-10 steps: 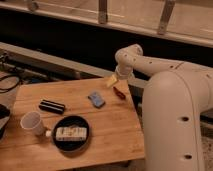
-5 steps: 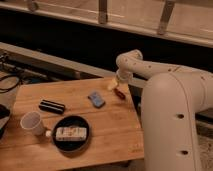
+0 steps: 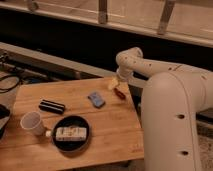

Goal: Place the pepper in the ceramic cup

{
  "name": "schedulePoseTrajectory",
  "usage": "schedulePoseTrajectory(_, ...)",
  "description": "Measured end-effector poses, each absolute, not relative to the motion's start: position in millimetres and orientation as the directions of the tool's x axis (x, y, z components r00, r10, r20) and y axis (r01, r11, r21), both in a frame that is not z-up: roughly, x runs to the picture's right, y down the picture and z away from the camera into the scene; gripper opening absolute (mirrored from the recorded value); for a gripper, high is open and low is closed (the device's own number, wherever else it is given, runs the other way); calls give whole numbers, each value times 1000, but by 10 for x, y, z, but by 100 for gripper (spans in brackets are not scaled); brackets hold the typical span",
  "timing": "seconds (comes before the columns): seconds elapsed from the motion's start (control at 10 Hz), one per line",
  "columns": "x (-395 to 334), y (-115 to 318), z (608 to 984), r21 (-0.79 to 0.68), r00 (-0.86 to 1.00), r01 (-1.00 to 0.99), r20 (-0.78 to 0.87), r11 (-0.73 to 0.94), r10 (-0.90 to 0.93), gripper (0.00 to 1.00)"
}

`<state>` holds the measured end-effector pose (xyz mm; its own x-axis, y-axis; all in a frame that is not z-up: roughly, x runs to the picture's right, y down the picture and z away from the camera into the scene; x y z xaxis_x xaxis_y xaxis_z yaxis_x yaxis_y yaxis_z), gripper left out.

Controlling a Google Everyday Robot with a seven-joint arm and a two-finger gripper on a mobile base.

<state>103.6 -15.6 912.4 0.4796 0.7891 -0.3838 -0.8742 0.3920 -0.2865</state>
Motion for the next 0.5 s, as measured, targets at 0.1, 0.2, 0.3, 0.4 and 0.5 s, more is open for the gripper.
schedulePoseTrajectory(0.1,1044,-65,9225,-291,473,-878,-398,381,787,100)
schedulePoseTrajectory(0.2,1055,65,9379,-297,460,-884,-417,361,784,100)
schedulePoseTrajectory(0.3,1069,133,9463,-303,452,-888,-426,347,784,100)
schedulePoseTrajectory(0.4,1078,187,9532,-310,444,-891,-434,333,784,100)
schedulePoseTrajectory(0.5,1092,263,9604,-323,435,-893,-449,312,781,100)
